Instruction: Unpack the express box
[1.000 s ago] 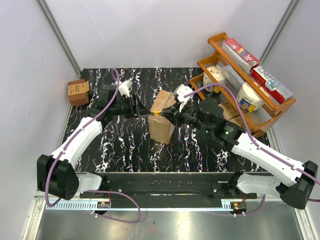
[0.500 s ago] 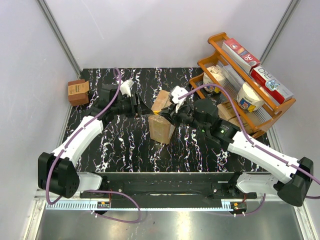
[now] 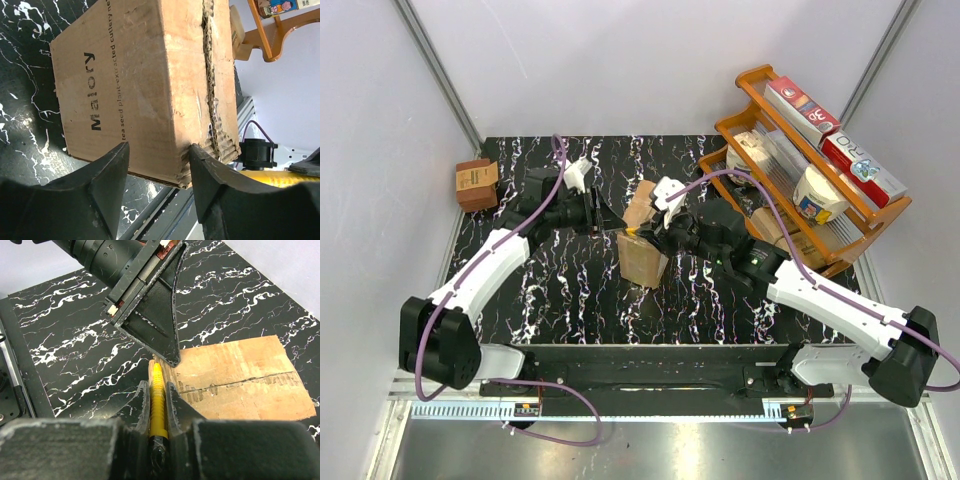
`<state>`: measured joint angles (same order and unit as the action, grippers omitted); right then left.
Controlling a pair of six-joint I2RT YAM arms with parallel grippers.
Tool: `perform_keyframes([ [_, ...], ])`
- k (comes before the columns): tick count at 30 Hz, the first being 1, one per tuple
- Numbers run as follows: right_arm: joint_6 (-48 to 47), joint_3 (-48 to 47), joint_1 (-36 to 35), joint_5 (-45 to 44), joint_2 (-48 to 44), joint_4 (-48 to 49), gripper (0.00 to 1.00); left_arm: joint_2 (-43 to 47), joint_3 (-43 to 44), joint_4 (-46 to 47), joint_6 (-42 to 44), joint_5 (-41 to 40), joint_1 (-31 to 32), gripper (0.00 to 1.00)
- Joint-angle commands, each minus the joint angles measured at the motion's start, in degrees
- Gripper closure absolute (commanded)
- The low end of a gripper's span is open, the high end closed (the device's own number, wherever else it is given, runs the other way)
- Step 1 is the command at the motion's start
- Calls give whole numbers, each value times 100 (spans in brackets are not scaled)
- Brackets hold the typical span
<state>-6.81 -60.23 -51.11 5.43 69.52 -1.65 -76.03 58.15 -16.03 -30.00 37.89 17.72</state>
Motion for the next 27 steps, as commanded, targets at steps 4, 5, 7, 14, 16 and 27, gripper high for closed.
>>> perform_keyframes([
  [4, -57, 11, -22, -104, 1, -283, 100, -245, 276, 144, 187, 333, 39, 56],
  [5, -49, 20, -22, -112, 1, -335, 100, -263, 293, 118, 213, 385, 48, 59],
  [7, -40, 11, -22, -121, -34, -397, 100, -324, 363, 39, 310, 395, 57, 71],
  [14, -101, 20, -22, -209, -158, -678, 100, -492, 601, -304, 679, 395, 92, 100],
  [16, -119, 46, -22, -253, -193, -757, 100, -500, 671, -383, 732, 403, 100, 100],
  [27, -58, 125, -22, -359, -421, -1083, 100, -448, 759, -409, 785, 280, 118, 100],
])
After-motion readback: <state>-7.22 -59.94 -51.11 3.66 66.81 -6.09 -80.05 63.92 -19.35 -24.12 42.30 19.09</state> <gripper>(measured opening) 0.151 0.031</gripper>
